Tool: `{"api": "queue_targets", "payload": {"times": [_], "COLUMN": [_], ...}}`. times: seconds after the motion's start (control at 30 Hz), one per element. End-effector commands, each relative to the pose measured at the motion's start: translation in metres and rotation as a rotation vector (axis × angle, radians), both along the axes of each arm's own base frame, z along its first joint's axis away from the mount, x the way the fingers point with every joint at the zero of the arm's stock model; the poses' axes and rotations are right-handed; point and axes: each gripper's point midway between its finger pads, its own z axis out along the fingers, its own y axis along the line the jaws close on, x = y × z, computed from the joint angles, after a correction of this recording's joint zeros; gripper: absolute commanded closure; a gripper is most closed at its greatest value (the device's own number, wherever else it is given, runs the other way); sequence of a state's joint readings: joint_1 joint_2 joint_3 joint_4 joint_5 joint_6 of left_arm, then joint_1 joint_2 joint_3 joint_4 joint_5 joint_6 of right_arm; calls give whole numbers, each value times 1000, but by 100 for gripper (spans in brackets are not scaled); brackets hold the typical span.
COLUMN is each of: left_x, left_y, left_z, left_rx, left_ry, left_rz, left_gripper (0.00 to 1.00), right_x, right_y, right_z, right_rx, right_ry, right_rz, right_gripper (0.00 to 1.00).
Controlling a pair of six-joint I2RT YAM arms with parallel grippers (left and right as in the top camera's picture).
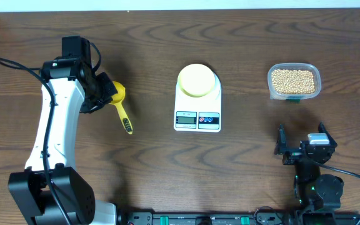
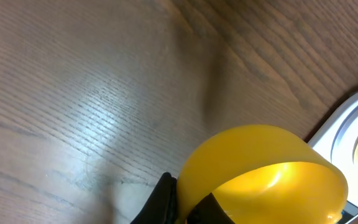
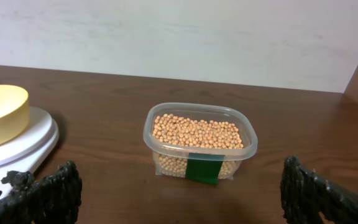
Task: Scoop item into bowl and weigh 50g on scale
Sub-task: 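Rotate the scoop handle toward the scale with the left gripper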
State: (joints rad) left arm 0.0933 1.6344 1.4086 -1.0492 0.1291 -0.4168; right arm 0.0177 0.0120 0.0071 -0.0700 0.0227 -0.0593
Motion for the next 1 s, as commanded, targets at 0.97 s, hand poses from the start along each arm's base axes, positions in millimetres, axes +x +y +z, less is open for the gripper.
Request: {"api": "queue_targets", "payload": {"times": [0.97], "left_x": [-9], "left_y": [-2], "left_z": [6], "left_rx": [-93], "left_ry": [41], "left_rz": [421], "left_gripper": [92], "right_x": [0], "right_y": [-2], "right_z": [-1], "right_rx": [-10], "right_ry": [1], "right_rz": [-12], "right_gripper": [1]}}
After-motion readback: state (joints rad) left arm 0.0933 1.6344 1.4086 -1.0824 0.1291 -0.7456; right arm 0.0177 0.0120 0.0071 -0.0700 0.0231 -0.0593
